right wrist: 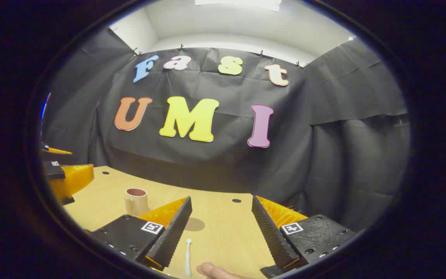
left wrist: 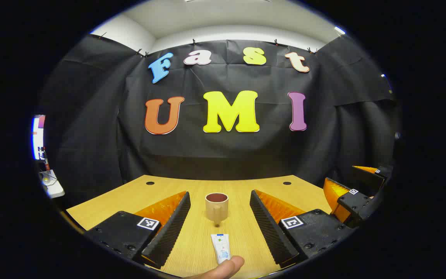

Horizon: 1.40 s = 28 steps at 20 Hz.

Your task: Put the toothbrush and toothpaste on the desktop into the cup, then pick up the cup and place it on the coaster on the desktop.

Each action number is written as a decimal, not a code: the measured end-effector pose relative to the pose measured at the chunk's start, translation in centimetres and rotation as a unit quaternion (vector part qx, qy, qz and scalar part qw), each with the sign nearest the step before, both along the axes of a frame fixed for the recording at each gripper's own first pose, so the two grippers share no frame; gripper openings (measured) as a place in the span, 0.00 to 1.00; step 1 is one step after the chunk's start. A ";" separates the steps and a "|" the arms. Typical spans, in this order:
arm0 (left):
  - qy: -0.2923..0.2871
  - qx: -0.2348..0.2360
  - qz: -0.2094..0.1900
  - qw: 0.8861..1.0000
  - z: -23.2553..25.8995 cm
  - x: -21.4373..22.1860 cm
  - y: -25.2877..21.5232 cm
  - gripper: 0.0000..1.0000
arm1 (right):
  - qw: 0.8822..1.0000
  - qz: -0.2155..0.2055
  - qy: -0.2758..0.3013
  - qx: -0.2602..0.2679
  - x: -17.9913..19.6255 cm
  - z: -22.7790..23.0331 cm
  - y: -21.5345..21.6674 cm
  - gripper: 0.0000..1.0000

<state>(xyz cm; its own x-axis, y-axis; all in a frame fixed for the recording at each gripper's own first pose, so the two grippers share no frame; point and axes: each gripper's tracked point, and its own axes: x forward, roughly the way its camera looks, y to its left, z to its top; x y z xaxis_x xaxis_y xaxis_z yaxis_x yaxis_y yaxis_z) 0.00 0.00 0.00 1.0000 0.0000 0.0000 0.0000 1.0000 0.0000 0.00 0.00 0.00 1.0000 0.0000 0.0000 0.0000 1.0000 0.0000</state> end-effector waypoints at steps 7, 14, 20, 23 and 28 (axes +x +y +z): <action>-0.008 -0.008 0.029 1.000 0.4 0.5 1.5 0.98 | 1.000 0.007 0.009 0.008 0.1 -0.4 0.6 0.95; -0.045 0.017 0.023 0.999 2.0 0.1 0.6 0.98 | 1.000 0.019 0.024 0.005 0.9 -1.5 1.4 0.96; -0.024 0.015 0.018 0.999 0.9 0.3 0.4 0.98 | 1.000 0.017 0.026 -0.001 1.0 -1.6 1.3 0.93; -0.018 0.010 0.022 1.000 0.5 0.6 0.6 0.98 | 1.000 0.017 0.024 -0.001 1.1 -1.7 1.3 0.96; -0.002 0.007 0.021 1.000 -0.4 1.0 0.5 0.98 | 0.999 0.011 0.030 -0.008 1.4 -2.3 1.1 0.95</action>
<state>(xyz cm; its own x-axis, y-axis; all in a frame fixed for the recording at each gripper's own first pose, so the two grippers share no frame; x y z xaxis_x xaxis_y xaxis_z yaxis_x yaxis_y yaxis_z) 1.01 0.49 -0.43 0.9991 0.0430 0.0039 -0.0430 0.9990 0.0135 1.38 1.07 -2.25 0.9980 0.0223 -0.0598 -0.0233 0.9996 -0.0148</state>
